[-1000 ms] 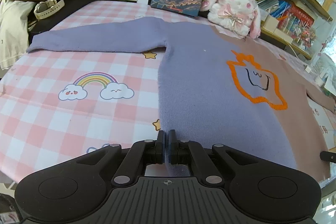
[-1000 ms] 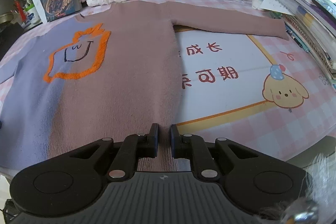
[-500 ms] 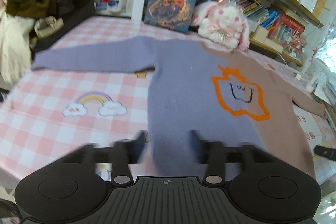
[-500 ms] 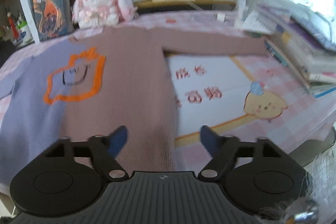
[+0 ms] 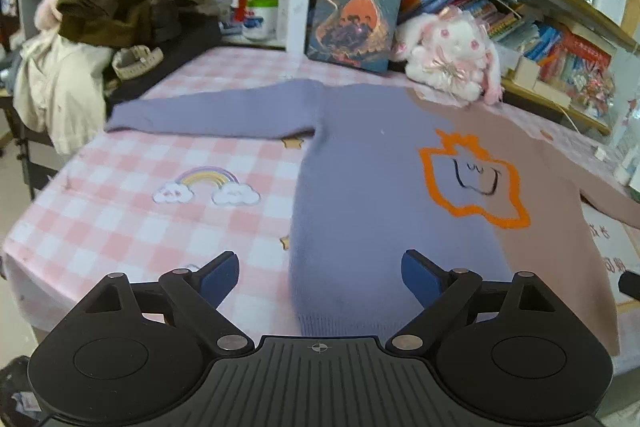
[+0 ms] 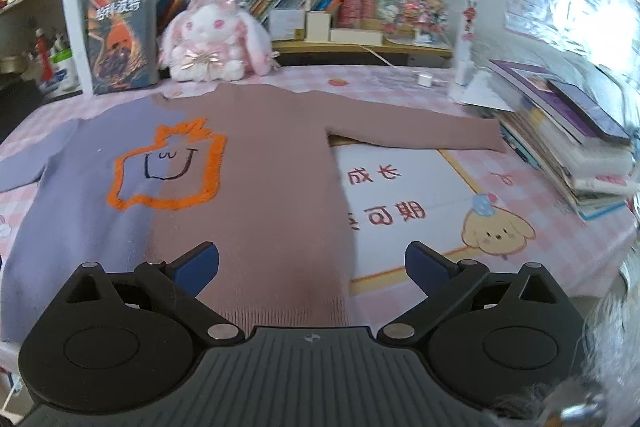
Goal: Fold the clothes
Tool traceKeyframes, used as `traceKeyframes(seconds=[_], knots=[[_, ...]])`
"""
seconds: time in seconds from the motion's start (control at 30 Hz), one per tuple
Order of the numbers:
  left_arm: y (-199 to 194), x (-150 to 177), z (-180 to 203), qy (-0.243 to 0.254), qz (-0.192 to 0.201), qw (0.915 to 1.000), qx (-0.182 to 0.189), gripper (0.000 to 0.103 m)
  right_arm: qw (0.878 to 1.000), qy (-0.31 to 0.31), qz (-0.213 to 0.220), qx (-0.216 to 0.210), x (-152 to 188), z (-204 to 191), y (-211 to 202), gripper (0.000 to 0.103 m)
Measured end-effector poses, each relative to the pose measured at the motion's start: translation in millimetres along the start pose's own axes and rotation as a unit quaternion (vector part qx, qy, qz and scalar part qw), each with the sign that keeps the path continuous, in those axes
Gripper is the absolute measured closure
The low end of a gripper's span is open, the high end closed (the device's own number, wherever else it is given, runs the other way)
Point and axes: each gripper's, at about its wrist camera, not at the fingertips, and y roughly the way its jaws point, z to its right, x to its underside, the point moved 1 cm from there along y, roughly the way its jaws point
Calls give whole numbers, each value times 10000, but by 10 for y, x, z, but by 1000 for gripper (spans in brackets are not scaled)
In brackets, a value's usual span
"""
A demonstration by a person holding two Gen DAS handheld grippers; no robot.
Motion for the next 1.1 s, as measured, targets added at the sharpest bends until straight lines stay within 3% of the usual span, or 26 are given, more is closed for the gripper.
traceKeyframes(seconds=[0.13,0.57,0.87,1.1], knots=[[-107,3,138,87,170,9997,-171,9,9998,-18,-50,-172,-64,66,60,1],[-100,112,466,424,-46,9988,-233,8,9993,22,-227,-280,-29,352,209,0],[46,42,461,700,-65,9974,161,8,9998,172,-115,-28,-59,338,178,0],[309,-168,100,1009,-103,9931,595,8,9977,469,-202,444,-25,24,179,0]])
